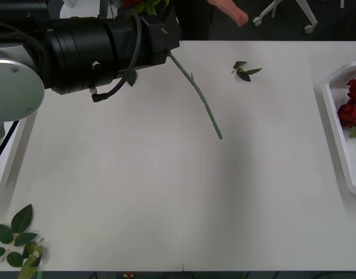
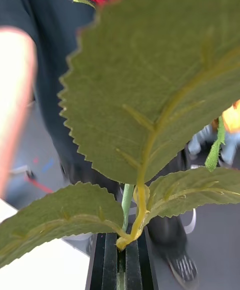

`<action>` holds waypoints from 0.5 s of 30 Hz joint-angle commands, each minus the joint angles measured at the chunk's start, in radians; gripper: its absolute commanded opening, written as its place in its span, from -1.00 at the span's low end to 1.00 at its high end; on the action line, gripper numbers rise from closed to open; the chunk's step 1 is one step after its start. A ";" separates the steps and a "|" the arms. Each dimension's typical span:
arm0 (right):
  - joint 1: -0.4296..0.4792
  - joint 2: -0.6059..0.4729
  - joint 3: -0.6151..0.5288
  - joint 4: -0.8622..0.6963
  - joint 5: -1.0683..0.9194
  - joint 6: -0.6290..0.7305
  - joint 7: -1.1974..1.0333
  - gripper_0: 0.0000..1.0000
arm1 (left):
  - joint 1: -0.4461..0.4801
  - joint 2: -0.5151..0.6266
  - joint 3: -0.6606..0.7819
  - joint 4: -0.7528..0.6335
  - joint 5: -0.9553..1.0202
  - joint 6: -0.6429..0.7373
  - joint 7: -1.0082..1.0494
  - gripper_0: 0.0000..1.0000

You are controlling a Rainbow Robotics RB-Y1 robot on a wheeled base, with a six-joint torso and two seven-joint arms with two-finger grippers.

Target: Place the red flowers into the right box and the blue flowers into the left box. If a person shows an open palm, hand one flower to the person first, then continue sorting.

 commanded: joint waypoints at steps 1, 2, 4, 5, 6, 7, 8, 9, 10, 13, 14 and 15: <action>-0.120 0.081 -0.004 -0.030 -0.056 -0.092 0.084 -1.00 | -0.038 -0.016 0.015 -0.032 -0.007 -0.015 -0.019 -1.00; -0.127 0.087 -0.005 -0.030 -0.056 -0.102 0.084 -1.00 | -0.038 -0.016 0.015 -0.032 -0.007 -0.015 -0.019 -1.00; -0.148 0.118 -0.005 -0.028 -0.056 -0.144 0.084 -1.00 | -0.038 -0.016 0.015 -0.032 -0.007 -0.015 -0.019 -1.00; -0.156 0.130 -0.005 -0.024 -0.056 -0.162 0.085 -1.00 | -0.038 -0.016 0.015 -0.032 -0.007 -0.015 -0.019 -1.00; -0.165 0.148 -0.005 -0.022 -0.056 -0.188 0.087 -1.00 | -0.038 -0.016 0.015 -0.032 -0.007 -0.015 -0.019 -1.00; -0.170 0.161 -0.004 -0.021 -0.055 -0.207 0.087 -1.00 | -0.038 -0.016 0.015 -0.032 -0.007 -0.015 -0.019 -1.00; -0.176 0.179 -0.004 -0.021 -0.055 -0.230 0.090 -1.00 | -0.038 -0.016 0.015 -0.032 -0.007 -0.015 -0.019 -1.00; -0.180 0.190 -0.004 -0.022 -0.055 -0.250 0.091 -1.00 | -0.038 -0.016 0.015 -0.032 -0.007 -0.015 -0.019 -1.00; -0.185 0.205 -0.004 -0.022 -0.055 -0.271 0.093 -1.00 | -0.038 -0.016 0.015 -0.032 -0.007 -0.015 -0.019 -1.00; -0.193 0.233 -0.001 -0.022 -0.055 -0.309 0.094 -1.00 | -0.038 -0.016 0.015 -0.032 -0.007 -0.015 -0.019 -1.00; -0.194 0.237 -0.001 -0.022 -0.055 -0.317 0.096 -1.00 | -0.038 -0.016 0.015 -0.032 -0.007 -0.015 -0.019 -1.00; -0.193 0.237 -0.001 -0.022 -0.055 -0.317 0.096 -1.00 | -0.038 -0.016 0.015 -0.032 -0.007 -0.015 -0.019 -1.00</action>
